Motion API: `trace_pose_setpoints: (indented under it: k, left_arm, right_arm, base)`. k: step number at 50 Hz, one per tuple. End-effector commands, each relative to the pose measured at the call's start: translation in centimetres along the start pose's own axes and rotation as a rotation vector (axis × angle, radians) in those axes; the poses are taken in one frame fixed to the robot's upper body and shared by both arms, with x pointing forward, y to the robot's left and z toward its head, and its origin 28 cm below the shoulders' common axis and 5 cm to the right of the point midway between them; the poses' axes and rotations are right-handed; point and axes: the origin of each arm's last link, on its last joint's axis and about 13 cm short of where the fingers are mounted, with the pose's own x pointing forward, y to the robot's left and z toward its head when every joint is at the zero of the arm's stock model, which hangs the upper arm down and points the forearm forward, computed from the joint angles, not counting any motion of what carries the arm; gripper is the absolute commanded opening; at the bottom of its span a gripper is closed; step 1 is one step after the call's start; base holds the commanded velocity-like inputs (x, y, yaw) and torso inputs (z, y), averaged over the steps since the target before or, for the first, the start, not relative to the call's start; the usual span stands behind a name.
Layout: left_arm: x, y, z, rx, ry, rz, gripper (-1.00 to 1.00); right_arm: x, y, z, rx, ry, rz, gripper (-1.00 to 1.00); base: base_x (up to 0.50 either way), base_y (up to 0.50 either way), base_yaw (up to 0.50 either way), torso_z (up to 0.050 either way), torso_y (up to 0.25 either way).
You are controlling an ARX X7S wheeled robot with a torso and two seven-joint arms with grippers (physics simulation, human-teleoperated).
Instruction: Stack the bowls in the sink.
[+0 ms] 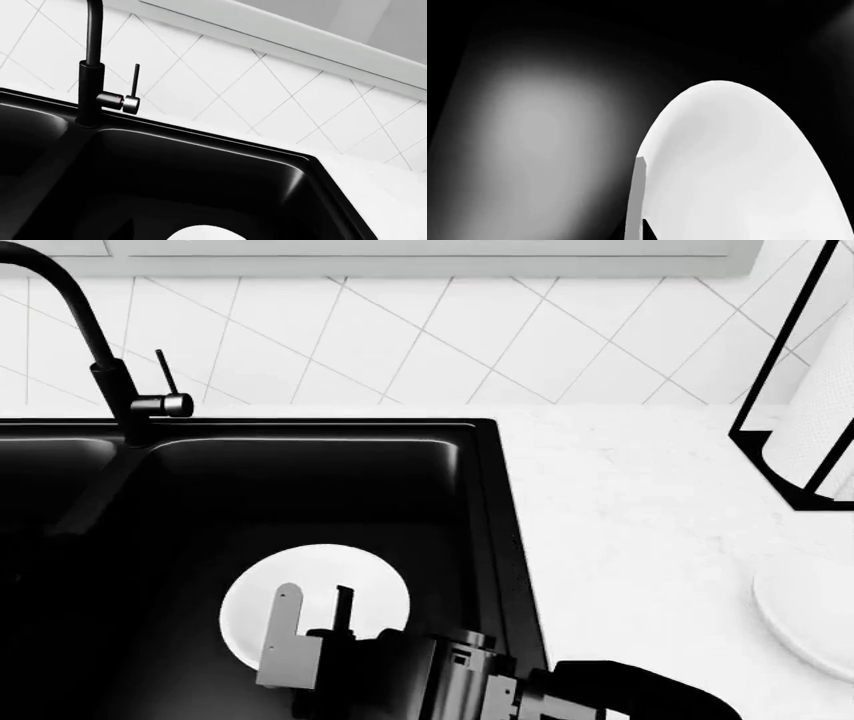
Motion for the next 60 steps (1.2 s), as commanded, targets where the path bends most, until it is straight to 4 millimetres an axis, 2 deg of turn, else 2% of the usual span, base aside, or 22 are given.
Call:
trace_pose_setpoints:
  k: [1,19,20,36,47,60]
  left_arm:
    - [0.1,0.1,-0.1,-0.001,0.007,0.005,1.0]
    - [0.1,0.1,-0.1,-0.003,0.008,0.004,1.0]
    - [0.1,0.1,0.0,-0.003,0.007,0.004,1.0]
    - [-0.1,0.0,0.2,0.0,-0.011,-0.009,1.0]
    - [-0.2,-0.2,0.3,0.004,-0.018,-0.017,1.0]
    - [-0.4,-0.6,0.5,0.012,-0.022,-0.031,1.0]
  right_arm:
    - [0.1,0.1,-0.4,-0.003,0.005,-0.001,-1.0]
    - [0.1,0.1,-0.5,0.014,0.017,0.008,-1.0]
    - [0.1,0.1,-0.4,0.016,0.017,0.008,1.0]
    - [-1.5,0.1,4.3,0.068,-0.065,0.028,1.0]
    - [-2.2,0.1,5.6,0.064,-0.081,0.035,1.0]
    - [-4.2,-0.6,6.7,0.054,-0.116,-0.012,1.0]
  base:
    - [0.0,0.0,0.0,0.0,0.0]
    - [0.0,0.0,0.0,0.0,0.0]
    - [0.0,0.0,0.0,0.0,0.0]
    - [0.0,0.0,0.0,0.0,0.0]
    - [0.0,0.0,0.0,0.0,0.0]
    - [0.0,0.0,0.0,0.0,0.0]
